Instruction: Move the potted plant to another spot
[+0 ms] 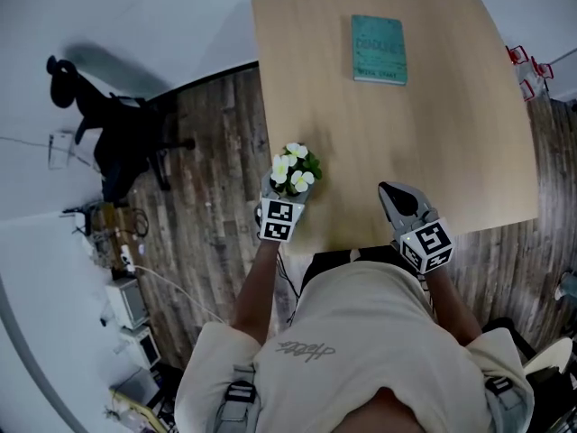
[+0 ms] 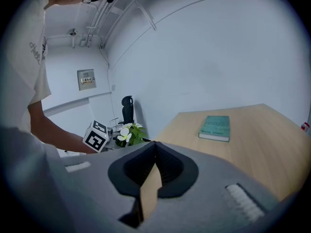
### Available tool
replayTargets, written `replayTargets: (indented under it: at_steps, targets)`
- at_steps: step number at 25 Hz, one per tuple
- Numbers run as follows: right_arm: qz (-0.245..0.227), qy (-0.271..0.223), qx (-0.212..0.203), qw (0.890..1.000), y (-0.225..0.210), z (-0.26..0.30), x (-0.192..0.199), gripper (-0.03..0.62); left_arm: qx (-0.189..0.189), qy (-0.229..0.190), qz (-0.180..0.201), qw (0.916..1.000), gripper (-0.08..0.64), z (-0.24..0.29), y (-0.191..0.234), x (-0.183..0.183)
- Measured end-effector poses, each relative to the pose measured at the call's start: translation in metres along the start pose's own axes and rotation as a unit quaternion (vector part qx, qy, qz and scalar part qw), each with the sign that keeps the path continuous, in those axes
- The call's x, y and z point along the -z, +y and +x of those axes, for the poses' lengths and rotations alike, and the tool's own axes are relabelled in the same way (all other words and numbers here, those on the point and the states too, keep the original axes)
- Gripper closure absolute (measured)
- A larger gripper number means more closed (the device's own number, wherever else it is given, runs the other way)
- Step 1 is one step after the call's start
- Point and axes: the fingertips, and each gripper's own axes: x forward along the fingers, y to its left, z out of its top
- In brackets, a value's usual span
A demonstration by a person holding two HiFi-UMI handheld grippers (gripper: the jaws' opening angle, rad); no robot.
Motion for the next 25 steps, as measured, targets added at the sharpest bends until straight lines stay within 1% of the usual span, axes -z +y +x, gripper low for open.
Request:
replayTargets:
  at_steps: [4,7,10,15,19,25]
  targets:
    - [-0.012,-0.012,-0.022,1.000,0.000,0.003,-0.010,0.589,-0.042,-0.003,-0.031,0.9986,0.199,-0.026,0.008,-0.005]
    - [-0.020,-0.020,-0.036,0.999,-0.006,0.004,-0.017,0.589,-0.067,-0.008,-0.038,0.9970,0.199,-0.040,0.009,-0.015]
    - [-0.023,-0.028,-0.048,0.998,-0.011,0.003,-0.021,0.589,-0.080,-0.008,-0.043,0.9958,0.199,-0.050,0.005,-0.026]
    - [-0.017,-0.031,-0.064,0.997,-0.016,-0.001,-0.017,0.589,-0.094,-0.019,-0.066,0.9932,0.199,-0.058,-0.003,-0.042]
    - [-0.014,-0.026,-0.060,0.998,-0.030,-0.005,-0.004,0.589,-0.096,-0.026,-0.063,0.9931,0.199,-0.052,-0.015,-0.049]
    - [-0.014,-0.026,-0.036,0.999,-0.037,-0.017,0.004,0.589,-0.076,-0.036,-0.049,0.9952,0.199,-0.049,-0.031,-0.054]
